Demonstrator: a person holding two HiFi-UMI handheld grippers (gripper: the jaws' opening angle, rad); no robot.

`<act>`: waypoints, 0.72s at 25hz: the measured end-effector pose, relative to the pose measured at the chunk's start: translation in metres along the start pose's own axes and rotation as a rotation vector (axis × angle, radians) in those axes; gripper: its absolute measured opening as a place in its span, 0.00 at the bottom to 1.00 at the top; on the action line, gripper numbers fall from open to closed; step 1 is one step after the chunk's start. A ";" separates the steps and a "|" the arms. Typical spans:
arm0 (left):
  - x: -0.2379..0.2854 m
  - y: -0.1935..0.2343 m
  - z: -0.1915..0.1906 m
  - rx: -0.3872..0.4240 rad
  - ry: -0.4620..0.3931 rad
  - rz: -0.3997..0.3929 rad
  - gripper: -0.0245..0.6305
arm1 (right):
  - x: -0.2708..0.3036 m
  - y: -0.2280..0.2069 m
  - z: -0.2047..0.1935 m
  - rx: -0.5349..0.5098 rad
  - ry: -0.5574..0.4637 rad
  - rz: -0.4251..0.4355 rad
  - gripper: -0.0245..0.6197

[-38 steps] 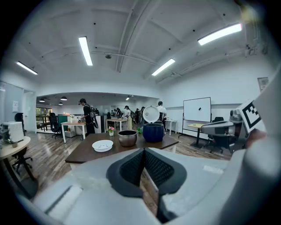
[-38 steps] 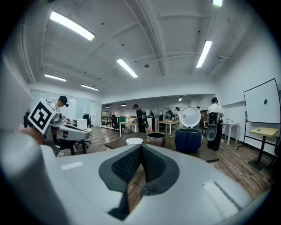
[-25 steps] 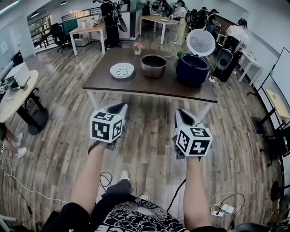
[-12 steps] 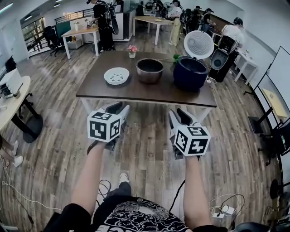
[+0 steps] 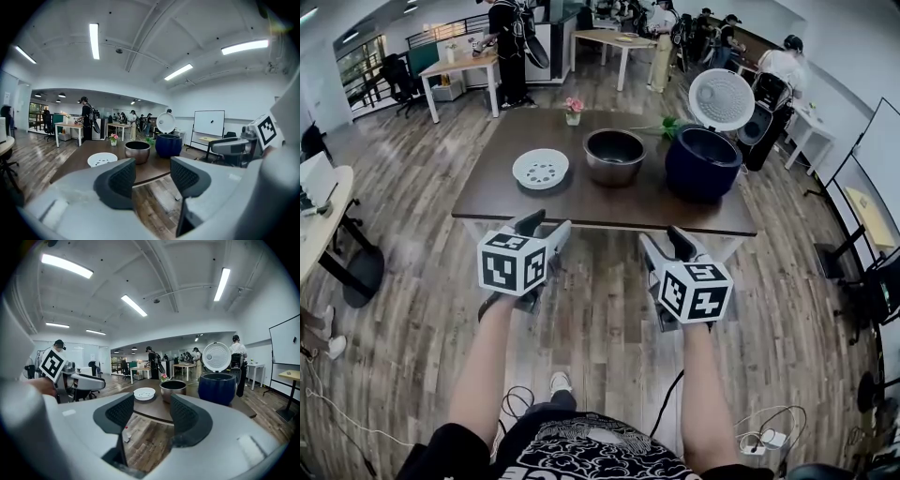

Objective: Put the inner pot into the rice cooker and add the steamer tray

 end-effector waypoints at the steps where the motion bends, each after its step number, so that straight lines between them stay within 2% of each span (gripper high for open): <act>1: 0.004 0.006 0.002 0.008 0.005 -0.004 0.40 | 0.006 0.000 0.003 0.004 -0.001 -0.004 0.40; 5: 0.017 0.034 0.006 0.044 0.020 -0.019 0.47 | 0.033 0.006 0.008 -0.007 0.018 -0.023 0.44; 9: 0.029 0.061 0.012 0.039 0.012 -0.035 0.49 | 0.055 0.009 0.010 0.000 0.033 -0.050 0.49; 18: 0.066 0.111 0.030 0.011 0.016 -0.075 0.62 | 0.096 0.010 0.029 0.026 0.007 -0.151 0.62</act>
Point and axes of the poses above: the fingertips, and each gripper's own axes: x forward along the fingers, y to its left, z out of its top, the point moved 9 cm from there along -x, backward along the fingers, and after that the axes turned 5 degrees about y, right-handed, at the moved point
